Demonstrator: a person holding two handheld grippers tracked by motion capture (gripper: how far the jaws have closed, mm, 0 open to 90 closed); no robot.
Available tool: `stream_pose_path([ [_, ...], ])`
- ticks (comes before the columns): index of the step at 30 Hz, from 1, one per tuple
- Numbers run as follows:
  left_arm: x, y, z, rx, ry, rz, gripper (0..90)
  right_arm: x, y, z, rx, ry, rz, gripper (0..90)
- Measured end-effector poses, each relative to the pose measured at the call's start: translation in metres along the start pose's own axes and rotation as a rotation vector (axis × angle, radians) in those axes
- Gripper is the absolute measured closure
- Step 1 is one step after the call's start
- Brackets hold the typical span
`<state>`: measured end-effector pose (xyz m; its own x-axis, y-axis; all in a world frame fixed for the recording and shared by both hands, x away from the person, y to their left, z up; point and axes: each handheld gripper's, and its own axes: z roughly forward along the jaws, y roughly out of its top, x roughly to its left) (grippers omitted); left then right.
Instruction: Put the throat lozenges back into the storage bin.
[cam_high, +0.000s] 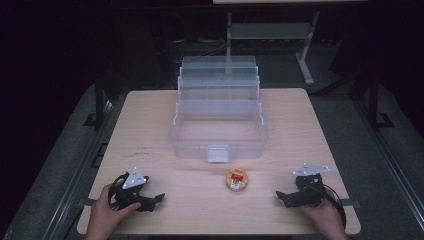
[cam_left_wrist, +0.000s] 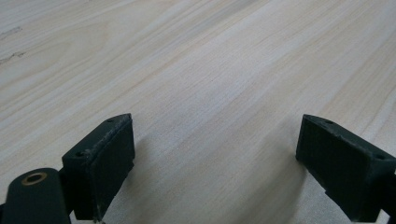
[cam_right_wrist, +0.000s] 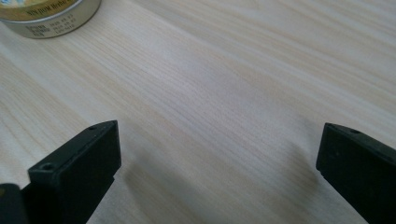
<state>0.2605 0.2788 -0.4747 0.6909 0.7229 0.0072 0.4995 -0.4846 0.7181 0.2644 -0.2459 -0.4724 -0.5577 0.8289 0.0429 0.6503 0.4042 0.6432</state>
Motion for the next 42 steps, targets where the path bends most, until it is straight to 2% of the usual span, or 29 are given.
stream_pose_path([
  [7, 0.0, 0.0, 0.0, 0.0, 0.0, -0.001, 10.7, 0.005, 0.01, -0.007, 0.002, 0.002, -0.043, 0.0],
  [19, 0.0, 0.0, 0.0, 0.0, 0.0, -0.003, 10.7, 0.012, 0.026, -0.012, -0.015, 0.027, -0.081, 0.0],
  [42, 0.0, 0.0, 0.0, -0.003, 0.001, -0.004, 10.7, 0.031, 0.054, -0.003, -0.014, 0.077, -0.142, 0.0],
])
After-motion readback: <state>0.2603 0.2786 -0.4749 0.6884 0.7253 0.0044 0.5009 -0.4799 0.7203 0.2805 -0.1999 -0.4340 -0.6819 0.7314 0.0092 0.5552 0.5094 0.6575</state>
